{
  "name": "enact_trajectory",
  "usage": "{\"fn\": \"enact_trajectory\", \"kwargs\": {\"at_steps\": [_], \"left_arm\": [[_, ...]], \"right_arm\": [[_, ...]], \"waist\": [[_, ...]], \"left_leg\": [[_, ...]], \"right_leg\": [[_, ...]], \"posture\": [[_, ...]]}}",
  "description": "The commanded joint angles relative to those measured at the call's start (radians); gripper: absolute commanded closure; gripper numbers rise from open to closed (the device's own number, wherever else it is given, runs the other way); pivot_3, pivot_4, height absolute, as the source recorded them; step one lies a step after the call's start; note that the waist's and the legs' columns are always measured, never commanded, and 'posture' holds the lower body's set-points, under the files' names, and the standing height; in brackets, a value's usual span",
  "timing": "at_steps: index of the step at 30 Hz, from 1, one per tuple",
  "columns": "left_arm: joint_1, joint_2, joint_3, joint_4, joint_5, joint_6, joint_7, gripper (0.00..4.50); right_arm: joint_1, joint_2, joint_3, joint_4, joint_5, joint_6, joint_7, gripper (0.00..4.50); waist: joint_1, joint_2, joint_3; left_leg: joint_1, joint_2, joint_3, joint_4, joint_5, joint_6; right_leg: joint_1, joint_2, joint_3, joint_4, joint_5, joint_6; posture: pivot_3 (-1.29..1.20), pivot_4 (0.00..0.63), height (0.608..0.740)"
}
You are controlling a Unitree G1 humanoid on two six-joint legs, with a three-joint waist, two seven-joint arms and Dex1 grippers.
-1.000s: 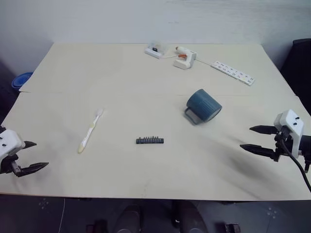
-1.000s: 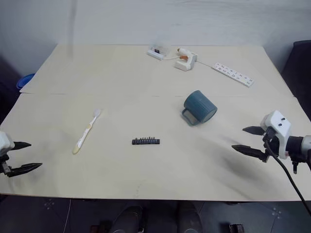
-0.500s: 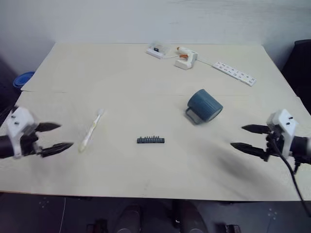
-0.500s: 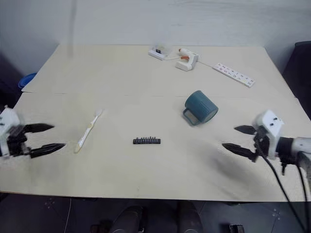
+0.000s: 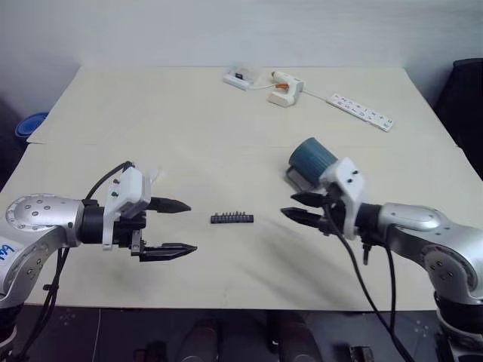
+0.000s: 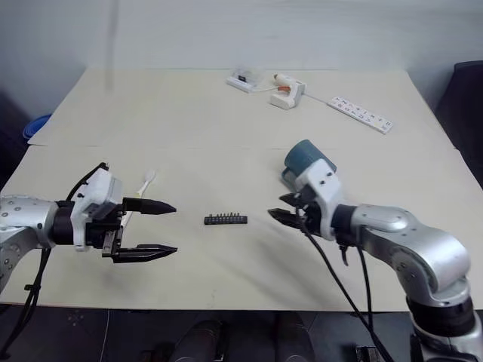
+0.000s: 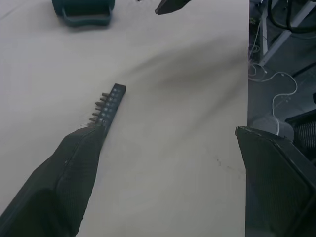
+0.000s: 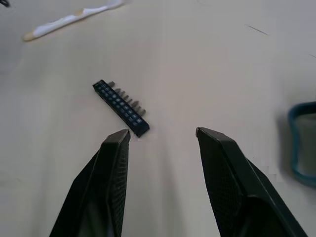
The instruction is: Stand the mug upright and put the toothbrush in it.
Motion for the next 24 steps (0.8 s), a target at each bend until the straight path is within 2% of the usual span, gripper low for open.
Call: {"fn": "enact_trajectory", "kwargs": {"at_steps": [1,4,5,8,12,16,24], "left_arm": [[0.039,0.028,0.009,0.004,0.053,-0.067,-0.038,0.00],[0.038,0.027,-0.013,0.010,0.093,-0.111,-0.042,0.00],[0.027,0.022,-0.017,0.009,0.095,-0.114,-0.038,0.00],[-0.001,0.015,-0.021,0.000,0.086,-0.104,-0.024,0.00],[-0.002,0.019,-0.010,-0.008,0.091,-0.103,-0.013,0.00],[0.032,0.021,0.027,-0.044,0.082,-0.087,0.012,0.00],[0.061,0.031,0.073,-0.068,0.076,-0.074,0.031,0.00]], "right_arm": [[-0.049,0.009,0.103,0.045,-0.046,-0.126,0.119,2.36],[-0.112,0.043,0.255,0.211,-0.184,-0.301,0.219,2.36],[-0.132,0.063,0.292,0.275,-0.216,-0.348,0.252,2.19],[-0.177,0.089,0.361,0.410,-0.309,-0.489,0.346,1.53],[-0.222,0.145,0.375,0.565,-0.361,-0.578,0.414,0.31],[-0.236,0.183,0.397,0.665,-0.397,-0.627,0.488,0.31],[-0.250,0.268,0.434,0.839,-0.518,-0.704,0.508,0.31]], "waist": [[-0.002,0.000,0.000],[-0.002,0.000,0.000],[-0.002,0.000,0.000],[-0.001,-0.001,0.000],[-0.001,-0.001,0.000],[-0.005,-0.001,0.000],[-0.014,-0.001,-0.001]], "left_leg": [[0.000,-0.001,0.001,0.000,0.000,0.000],[0.001,0.000,0.002,0.000,-0.001,0.001],[0.001,0.000,0.003,0.000,-0.001,0.001],[0.001,0.001,0.008,0.000,0.000,0.001],[0.000,0.001,0.010,0.000,0.000,0.000],[0.000,0.002,0.010,0.000,-0.001,0.000],[0.000,0.002,0.010,0.000,0.000,0.000]], "right_leg": [[0.000,0.001,0.000,-0.001,0.000,0.000],[0.001,0.004,0.001,-0.003,0.000,0.000],[0.002,0.004,0.001,-0.003,0.000,0.000],[0.002,0.006,0.001,-0.003,0.001,-0.001],[0.000,0.007,0.002,-0.002,0.001,-0.001],[-0.001,0.007,0.004,0.002,0.001,-0.001],[-0.007,0.007,0.009,0.004,0.001,-0.001]], "posture": [[0.00,0.150,0.740],[0.00,0.150,0.740],[0.00,0.150,0.740],[0.00,0.150,0.740],[0.00,0.150,0.740],[0.00,0.150,0.740],[0.00,0.150,0.740]]}}
